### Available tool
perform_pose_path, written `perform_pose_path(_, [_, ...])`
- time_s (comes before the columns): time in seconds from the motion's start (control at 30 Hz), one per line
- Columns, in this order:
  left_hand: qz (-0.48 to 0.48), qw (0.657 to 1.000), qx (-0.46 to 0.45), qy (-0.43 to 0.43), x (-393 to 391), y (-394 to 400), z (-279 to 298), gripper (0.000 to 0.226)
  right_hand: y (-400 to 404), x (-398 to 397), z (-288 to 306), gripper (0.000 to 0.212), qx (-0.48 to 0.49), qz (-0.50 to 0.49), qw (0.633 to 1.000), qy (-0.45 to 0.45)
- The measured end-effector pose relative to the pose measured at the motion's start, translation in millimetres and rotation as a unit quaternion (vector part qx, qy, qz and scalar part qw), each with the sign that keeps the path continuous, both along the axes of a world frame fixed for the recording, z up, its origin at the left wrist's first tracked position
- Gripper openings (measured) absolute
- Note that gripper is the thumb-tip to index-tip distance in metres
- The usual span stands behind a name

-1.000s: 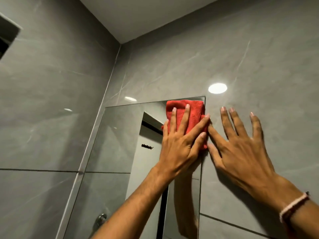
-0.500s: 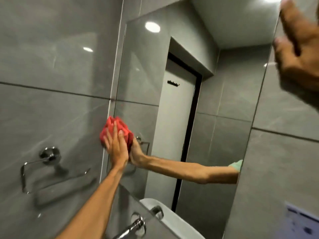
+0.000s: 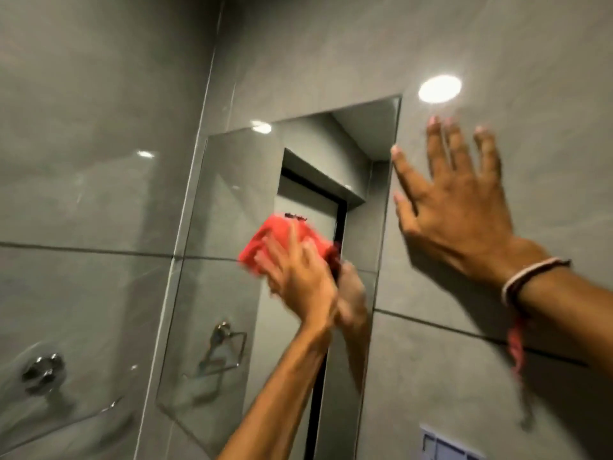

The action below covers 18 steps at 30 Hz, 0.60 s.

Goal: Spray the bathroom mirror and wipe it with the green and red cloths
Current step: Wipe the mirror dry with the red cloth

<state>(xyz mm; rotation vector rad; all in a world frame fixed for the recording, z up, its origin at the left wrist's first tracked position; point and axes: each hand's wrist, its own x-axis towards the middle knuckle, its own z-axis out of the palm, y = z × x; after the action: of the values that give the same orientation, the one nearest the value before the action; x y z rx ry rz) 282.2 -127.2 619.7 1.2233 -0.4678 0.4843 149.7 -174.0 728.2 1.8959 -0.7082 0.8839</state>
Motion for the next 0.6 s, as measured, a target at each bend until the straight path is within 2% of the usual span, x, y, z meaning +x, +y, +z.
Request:
perform_pose_path(0.07, [0.019, 0.988, 0.031, -0.153, -30.8, -10.0, 68.1, 0.049, 2.8, -21.0, 0.9, 0.069, -0.02, 0.061, 0.998, -0.022])
perform_pose_path(0.13, [0.036, 0.958, 0.075, -0.273, -45.0, -11.9, 97.0, 0.051, -3.5, -61.7, 6.4, 0.071, -0.046, 0.067, 0.996, -0.042])
perform_pose_path(0.2, [0.045, 0.932, 0.104, -0.344, -30.2, -6.0, 95.0, 0.052, -4.5, -69.5, 7.3, 0.074, -0.041, 0.05, 0.997, -0.05])
perform_pose_path(0.3, [0.064, 0.904, 0.123, -0.404, 9.6, 5.5, 49.6, 0.053, -9.0, -54.2, -12.4, 0.075, -0.037, 0.043, 0.997, -0.061])
perform_pose_path(0.37, [0.07, 0.913, 0.128, -0.38, 32.9, 9.6, 1.8, 0.053, -10.7, -58.4, -8.7, 0.074, -0.056, 0.049, 0.994, -0.078])
perform_pose_path(0.43, [0.065, 0.941, 0.118, -0.311, 48.0, 14.5, -61.3, 0.053, -6.2, -56.6, -10.3, 0.073, -0.058, 0.063, 0.993, -0.083])
perform_pose_path(0.53, [0.032, 0.986, 0.075, -0.145, 37.2, 16.3, -159.8, 0.051, -11.2, -55.4, -16.5, 0.073, -0.062, 0.066, 0.992, -0.09])
perform_pose_path(0.6, [0.029, 0.998, 0.049, -0.011, 5.7, 11.3, -209.4, 0.051, -11.6, -54.7, -19.6, 0.072, -0.071, 0.075, 0.99, -0.092])
